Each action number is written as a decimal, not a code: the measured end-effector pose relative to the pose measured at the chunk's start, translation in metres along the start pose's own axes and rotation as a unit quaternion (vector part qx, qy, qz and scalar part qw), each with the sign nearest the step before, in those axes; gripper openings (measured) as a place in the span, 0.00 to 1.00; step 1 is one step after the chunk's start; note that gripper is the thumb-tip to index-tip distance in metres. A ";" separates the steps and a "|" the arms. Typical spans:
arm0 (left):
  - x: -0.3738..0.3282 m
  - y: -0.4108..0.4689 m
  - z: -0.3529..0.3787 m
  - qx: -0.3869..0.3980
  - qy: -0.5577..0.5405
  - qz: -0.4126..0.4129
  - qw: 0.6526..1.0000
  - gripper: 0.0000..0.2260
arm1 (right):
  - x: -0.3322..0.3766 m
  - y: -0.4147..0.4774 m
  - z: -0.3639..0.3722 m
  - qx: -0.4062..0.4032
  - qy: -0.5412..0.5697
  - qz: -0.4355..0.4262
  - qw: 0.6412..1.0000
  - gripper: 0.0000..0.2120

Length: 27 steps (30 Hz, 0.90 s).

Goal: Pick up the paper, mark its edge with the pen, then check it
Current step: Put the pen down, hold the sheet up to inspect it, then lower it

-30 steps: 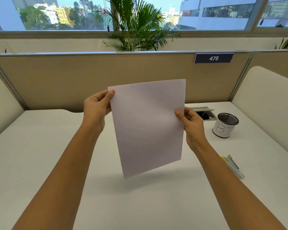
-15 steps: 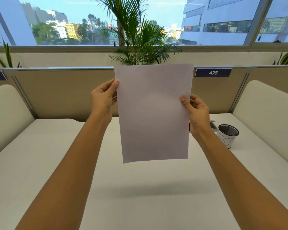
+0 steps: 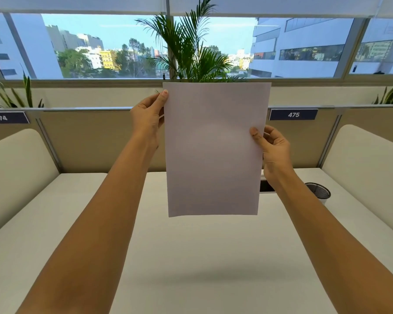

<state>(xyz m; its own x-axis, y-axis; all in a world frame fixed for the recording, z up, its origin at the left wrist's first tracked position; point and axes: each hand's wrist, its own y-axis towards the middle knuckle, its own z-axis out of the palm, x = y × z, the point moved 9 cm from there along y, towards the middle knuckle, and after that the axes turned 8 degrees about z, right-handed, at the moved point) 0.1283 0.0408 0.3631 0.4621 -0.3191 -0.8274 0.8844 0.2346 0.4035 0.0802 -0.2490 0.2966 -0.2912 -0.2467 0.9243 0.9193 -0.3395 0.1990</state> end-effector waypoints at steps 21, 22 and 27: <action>-0.007 0.002 -0.015 -0.116 0.214 0.087 0.966 0.12 | 0.002 0.001 0.003 -0.082 0.009 0.003 0.997 0.04; -0.011 -0.003 -0.012 -0.118 0.244 0.117 0.956 0.13 | 0.003 0.000 0.006 -0.090 0.007 -0.010 0.996 0.04; 0.019 -0.024 0.048 0.091 0.226 0.078 0.967 0.20 | 0.007 -0.013 0.036 -0.119 -0.074 -0.103 0.985 0.04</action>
<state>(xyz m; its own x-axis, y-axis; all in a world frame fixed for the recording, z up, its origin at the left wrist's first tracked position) 0.1188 -0.0154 0.3560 0.5511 0.1499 -0.8209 0.8223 0.0700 0.5648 0.0758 -0.2135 0.3126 -0.4067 -0.0206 0.9133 0.7513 -0.5764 0.3215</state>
